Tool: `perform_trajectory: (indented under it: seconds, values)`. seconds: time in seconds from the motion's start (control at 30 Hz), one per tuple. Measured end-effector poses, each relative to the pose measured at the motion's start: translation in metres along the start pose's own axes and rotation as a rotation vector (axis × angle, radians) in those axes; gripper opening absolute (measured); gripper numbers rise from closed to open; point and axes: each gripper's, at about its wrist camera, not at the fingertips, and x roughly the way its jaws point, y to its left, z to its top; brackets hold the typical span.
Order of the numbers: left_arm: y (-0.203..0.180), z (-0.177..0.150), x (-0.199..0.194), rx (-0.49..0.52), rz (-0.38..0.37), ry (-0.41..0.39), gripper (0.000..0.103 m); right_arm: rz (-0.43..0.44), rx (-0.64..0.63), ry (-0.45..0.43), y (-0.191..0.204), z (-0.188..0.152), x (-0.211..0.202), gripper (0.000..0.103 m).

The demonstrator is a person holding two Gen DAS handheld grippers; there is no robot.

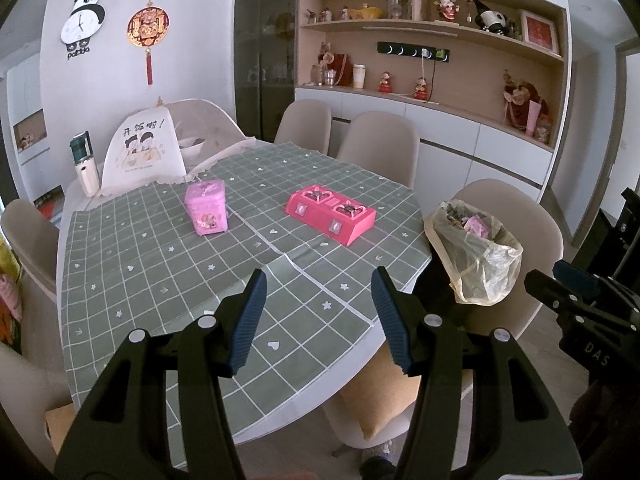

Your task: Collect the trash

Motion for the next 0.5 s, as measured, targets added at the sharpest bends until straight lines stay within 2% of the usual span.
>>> perform_trajectory:
  seconds: [0.5]
  values:
    - [0.008,0.001,0.017,0.003,-0.022,0.03,0.052,-0.019,0.014,0.008,-0.003,0.001,0.006,0.053]
